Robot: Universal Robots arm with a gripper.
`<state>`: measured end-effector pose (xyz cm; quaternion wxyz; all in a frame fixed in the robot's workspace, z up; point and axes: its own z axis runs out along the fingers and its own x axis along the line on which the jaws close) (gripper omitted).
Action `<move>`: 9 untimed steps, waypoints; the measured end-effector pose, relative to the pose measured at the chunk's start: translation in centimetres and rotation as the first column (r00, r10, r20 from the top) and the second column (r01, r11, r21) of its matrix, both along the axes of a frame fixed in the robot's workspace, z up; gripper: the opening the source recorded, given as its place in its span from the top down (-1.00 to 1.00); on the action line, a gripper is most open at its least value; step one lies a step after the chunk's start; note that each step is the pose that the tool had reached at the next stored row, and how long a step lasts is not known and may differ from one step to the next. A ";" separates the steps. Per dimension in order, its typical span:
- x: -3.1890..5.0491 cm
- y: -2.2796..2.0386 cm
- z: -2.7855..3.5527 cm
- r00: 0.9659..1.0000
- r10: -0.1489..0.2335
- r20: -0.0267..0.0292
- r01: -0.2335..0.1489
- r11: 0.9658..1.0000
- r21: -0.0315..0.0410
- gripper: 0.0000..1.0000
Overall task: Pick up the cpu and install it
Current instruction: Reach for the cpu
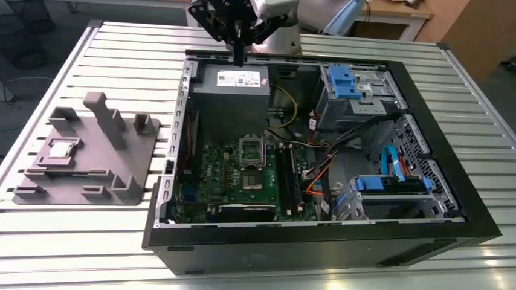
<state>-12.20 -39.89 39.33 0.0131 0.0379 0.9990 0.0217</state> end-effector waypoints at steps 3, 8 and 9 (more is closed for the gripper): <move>0.00 0.00 0.00 1.000 0.000 0.000 0.000 1.000 0.000 0.79; 0.00 0.00 0.00 1.000 0.000 0.000 0.000 1.000 0.000 0.79; 0.00 0.00 0.00 1.000 0.000 0.000 0.000 1.000 0.000 0.79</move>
